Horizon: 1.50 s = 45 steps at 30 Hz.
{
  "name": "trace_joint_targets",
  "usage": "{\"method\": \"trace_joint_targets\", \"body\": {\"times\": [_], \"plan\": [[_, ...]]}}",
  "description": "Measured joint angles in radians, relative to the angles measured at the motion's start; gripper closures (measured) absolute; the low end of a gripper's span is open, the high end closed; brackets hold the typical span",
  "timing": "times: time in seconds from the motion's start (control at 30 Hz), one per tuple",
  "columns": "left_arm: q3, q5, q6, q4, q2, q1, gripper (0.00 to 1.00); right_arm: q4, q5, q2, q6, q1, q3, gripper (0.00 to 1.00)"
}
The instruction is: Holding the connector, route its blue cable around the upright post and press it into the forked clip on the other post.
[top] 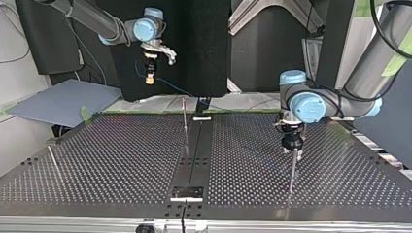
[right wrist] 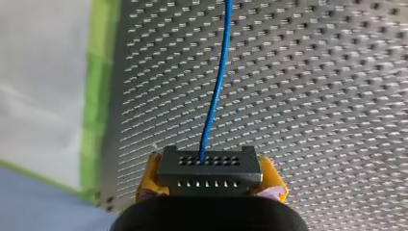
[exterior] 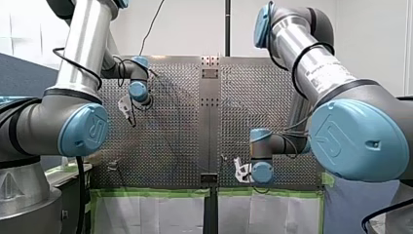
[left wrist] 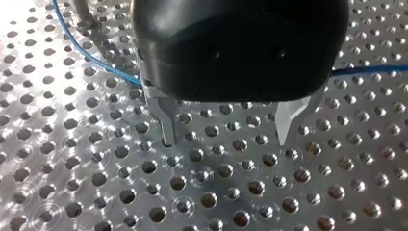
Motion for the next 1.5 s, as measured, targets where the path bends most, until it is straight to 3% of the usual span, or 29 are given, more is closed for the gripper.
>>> {"method": "trace_joint_targets", "body": {"times": [0.3, 0.6, 1.03, 1.3, 1.5], "plan": [[0.0, -0.004, -0.001, 0.0, 0.0, -0.004, 0.0, 0.005, -0.087, -0.079, -0.01, -0.023, 0.001, 1.0], [0.0, -0.023, -0.002, -0.001, 0.0, -0.004, 0.0, 0.034, -0.158, -0.082, -0.015, -0.043, 0.006, 1.0], [0.0, -0.045, -0.003, -0.012, 0.0, -0.007, 0.0, 0.031, -0.233, -0.079, -0.018, -0.074, 0.03, 1.0], [0.0, -0.046, -0.026, -0.014, 0.0, -0.017, 0.0, 0.025, -0.283, -0.062, -0.002, -0.096, 0.03, 1.0], [0.0, -0.049, -0.055, -0.012, 0.0, -0.023, 0.0, -0.011, -0.313, -0.039, 0.033, -0.107, 0.031, 1.0]]}}
